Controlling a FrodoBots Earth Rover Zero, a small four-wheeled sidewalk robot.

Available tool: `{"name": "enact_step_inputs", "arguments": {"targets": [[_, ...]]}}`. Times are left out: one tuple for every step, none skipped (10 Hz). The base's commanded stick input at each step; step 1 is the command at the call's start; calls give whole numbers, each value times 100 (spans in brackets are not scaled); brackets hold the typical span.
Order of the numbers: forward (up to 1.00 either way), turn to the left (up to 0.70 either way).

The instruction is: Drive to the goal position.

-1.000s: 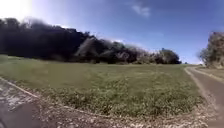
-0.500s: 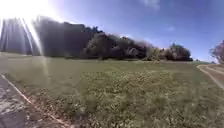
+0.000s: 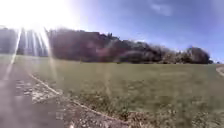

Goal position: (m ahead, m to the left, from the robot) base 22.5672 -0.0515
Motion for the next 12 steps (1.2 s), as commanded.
{"name": "enact_step_inputs", "arguments": {"targets": [[-100, -40], [-100, -40], [-100, -34], [-100, -19], [-100, -4], [-71, 0], [-29, 0], [5, 0], [5, 0], [5, 0], [49, 1], [94, 2]]}}
